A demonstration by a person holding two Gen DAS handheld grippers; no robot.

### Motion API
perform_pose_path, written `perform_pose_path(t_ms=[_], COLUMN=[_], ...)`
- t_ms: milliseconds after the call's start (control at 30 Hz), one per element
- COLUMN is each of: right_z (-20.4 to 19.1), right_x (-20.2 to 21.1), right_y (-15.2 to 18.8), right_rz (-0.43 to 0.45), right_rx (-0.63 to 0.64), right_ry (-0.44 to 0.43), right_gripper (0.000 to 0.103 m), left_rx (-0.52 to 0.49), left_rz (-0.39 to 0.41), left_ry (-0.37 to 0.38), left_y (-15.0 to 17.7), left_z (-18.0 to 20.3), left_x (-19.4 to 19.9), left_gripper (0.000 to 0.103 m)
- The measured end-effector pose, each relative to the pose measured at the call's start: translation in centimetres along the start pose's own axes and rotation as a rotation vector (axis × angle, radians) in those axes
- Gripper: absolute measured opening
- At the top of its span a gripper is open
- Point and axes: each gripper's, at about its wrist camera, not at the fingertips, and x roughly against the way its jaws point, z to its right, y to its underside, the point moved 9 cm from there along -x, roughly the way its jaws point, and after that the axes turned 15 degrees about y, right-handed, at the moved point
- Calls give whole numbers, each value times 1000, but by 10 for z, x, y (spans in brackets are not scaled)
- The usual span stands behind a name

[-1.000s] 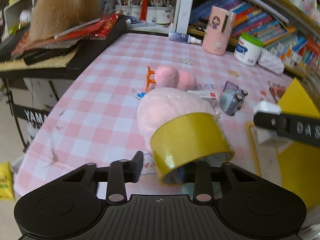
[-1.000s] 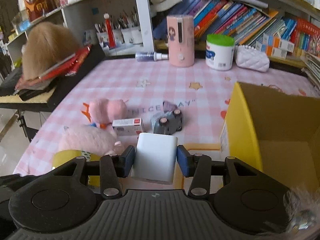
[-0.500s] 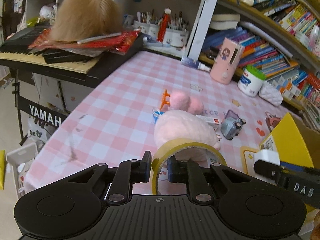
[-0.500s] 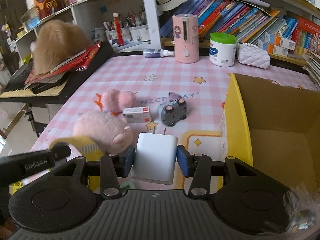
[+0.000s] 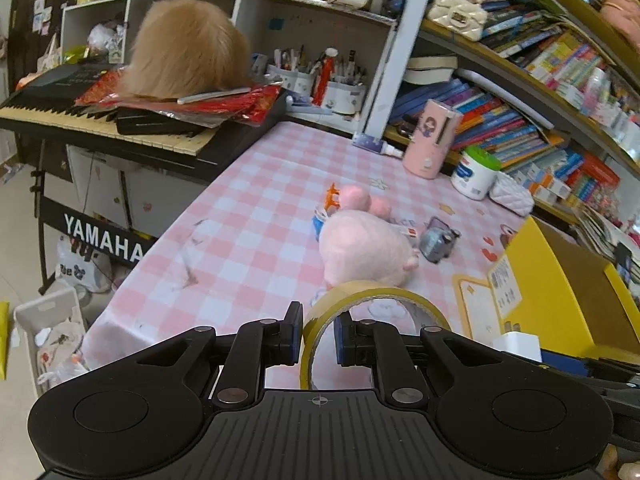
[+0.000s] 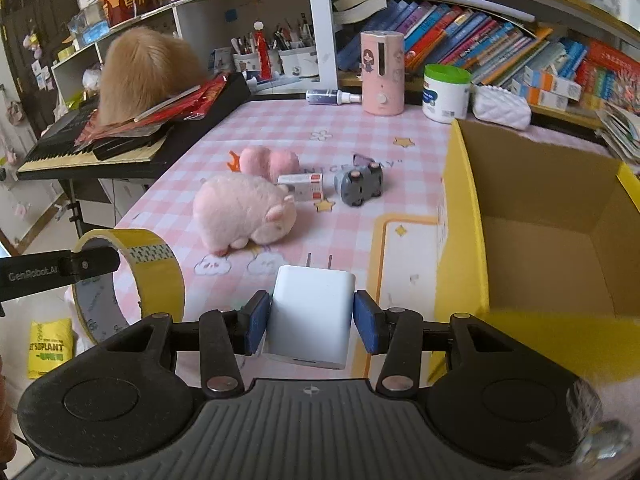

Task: Organize objects
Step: 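Lift and carry the charger with right tool while left tool carries tape toward box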

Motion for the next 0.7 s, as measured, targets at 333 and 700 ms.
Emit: perform_pose_path(t_ms=[333, 700], right_z=[15, 61], right_x=[43, 82], right_y=[50, 100], right_rz=[-28, -84], right_rx=[-96, -246], right_ry=[55, 198], right_gripper=[44, 44], left_rx=[-79, -170], left_rz=[-62, -143], left_ry=[113, 261], left_y=[32, 63], left_z=[29, 77], left_x=[25, 27], left_gripper=[14, 14])
